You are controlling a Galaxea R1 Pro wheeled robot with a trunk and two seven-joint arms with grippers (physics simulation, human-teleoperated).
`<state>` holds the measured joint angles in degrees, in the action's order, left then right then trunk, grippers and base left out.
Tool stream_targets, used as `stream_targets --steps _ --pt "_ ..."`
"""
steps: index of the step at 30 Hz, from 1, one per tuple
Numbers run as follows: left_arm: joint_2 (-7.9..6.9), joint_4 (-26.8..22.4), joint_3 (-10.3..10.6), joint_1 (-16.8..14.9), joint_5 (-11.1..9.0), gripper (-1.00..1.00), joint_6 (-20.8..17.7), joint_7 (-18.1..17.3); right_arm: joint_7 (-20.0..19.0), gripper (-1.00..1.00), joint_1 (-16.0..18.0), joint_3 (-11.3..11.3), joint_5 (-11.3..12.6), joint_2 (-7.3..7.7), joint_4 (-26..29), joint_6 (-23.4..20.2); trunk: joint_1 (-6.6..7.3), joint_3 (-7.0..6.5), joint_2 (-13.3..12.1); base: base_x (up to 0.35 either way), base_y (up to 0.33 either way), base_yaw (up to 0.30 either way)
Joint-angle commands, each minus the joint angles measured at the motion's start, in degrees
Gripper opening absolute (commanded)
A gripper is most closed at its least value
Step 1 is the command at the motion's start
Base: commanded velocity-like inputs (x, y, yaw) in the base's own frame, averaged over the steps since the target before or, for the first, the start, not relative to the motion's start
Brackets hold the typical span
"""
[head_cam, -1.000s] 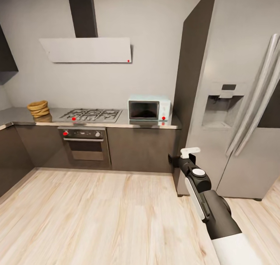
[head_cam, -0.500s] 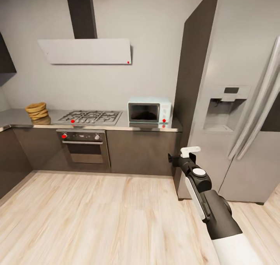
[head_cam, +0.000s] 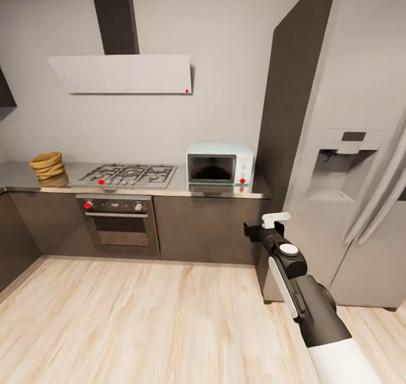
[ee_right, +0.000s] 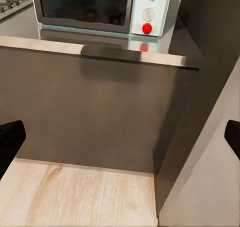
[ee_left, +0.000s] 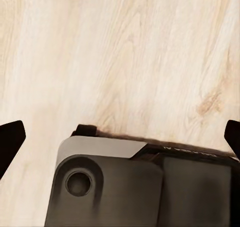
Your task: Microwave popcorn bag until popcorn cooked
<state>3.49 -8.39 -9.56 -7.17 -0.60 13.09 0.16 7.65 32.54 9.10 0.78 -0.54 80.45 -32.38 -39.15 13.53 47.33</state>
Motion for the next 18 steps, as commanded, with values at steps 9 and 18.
stream_targets --steps 9,18 --pt "0.02 0.13 0.33 0.23 0.70 1.00 0.18 0.02 0.35 1.00 0.06 0.07 0.02 -0.04 0.05 -0.38 -0.03 0.08 0.05 0.227 0.006 0.000" --pt "0.02 0.18 0.37 0.30 0.77 1.00 0.25 0.02 0.35 1.00 0.06 0.13 0.01 -0.06 0.06 -0.36 -0.03 0.08 0.05 0.343 0.000 0.000"
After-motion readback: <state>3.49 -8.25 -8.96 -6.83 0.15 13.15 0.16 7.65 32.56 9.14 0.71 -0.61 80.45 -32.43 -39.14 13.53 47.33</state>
